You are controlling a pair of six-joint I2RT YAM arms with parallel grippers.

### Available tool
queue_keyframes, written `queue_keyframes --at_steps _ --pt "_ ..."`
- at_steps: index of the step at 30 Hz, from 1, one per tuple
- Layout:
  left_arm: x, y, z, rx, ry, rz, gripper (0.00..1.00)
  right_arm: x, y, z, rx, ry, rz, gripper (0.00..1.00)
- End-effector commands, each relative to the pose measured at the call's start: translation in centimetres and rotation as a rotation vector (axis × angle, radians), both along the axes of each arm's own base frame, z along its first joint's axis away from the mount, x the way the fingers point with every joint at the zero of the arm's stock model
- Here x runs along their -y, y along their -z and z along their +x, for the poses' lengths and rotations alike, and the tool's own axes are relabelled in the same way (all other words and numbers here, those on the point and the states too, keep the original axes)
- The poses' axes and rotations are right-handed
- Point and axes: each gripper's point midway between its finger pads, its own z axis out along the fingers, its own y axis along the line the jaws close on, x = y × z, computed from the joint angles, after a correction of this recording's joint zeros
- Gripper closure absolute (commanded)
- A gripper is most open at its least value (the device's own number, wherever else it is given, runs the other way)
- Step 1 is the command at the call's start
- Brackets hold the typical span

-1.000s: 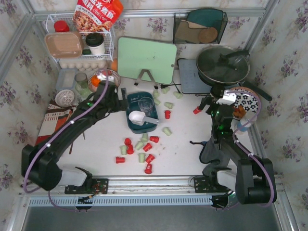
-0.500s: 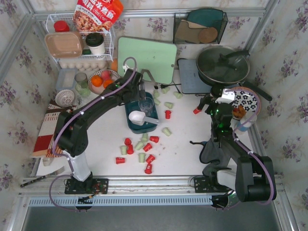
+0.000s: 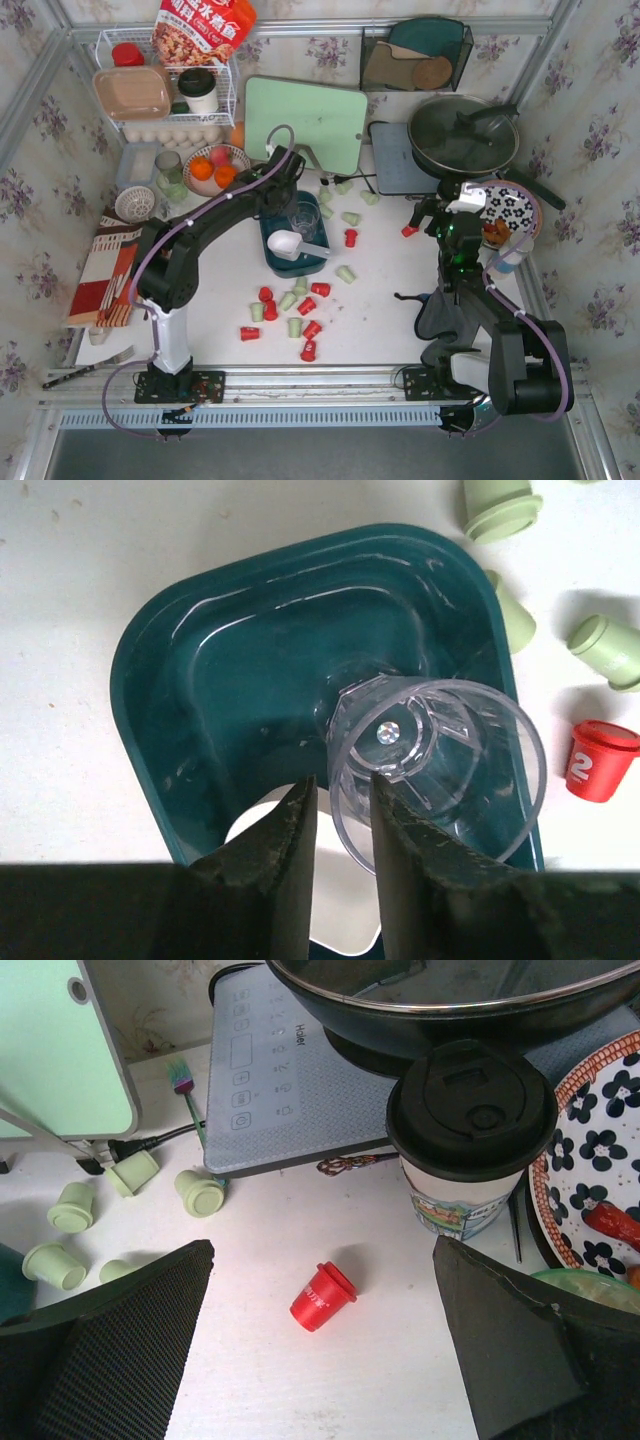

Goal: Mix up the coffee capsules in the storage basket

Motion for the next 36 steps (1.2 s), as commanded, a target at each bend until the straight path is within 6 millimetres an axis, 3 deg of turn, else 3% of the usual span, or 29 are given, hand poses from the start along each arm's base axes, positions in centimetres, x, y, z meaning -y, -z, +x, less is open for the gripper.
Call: queue_keyframes --at_steps 1,11,15,20,29,33,36 --pt "-0.2 0.9 -0.3 -0.033 -0.004 0.021 0.72 -0.2 -0.2 0.2 0.004 -0.012 -0.003 0.0" --pt "-0.8 1.7 0.0 -0.034 -0.045 0.048 1.0 -0.2 -0.1 0.3 -0.005 -0.012 -0.002 0.0" --pt "-0.9 0.7 0.0 -0.019 -0.107 0.008 1.0 0.0 0.0 0.2 -0.006 0.001 0.0 0.0" --pt "-1.0 -2.0 -0.3 0.034 -0.15 -0.064 1.0 0.0 0.2 0.2 -0.01 0.003 0.002 0.0" --pt "-3.3 -9.0 -2.1 0.181 -0.198 -0.135 1.0 0.1 0.5 0.4 -0.03 0.006 -0.006 0.0" --pt "-5.6 -10.9 -3.0 0.23 -0.232 -0.108 1.0 0.2 0.5 0.4 -0.032 0.014 -0.009 0.0" --pt "-8.7 -11.6 -3.7 0.268 -0.294 -0.049 1.0 0.2 0.5 0.4 -0.033 0.013 -0.009 0.0"
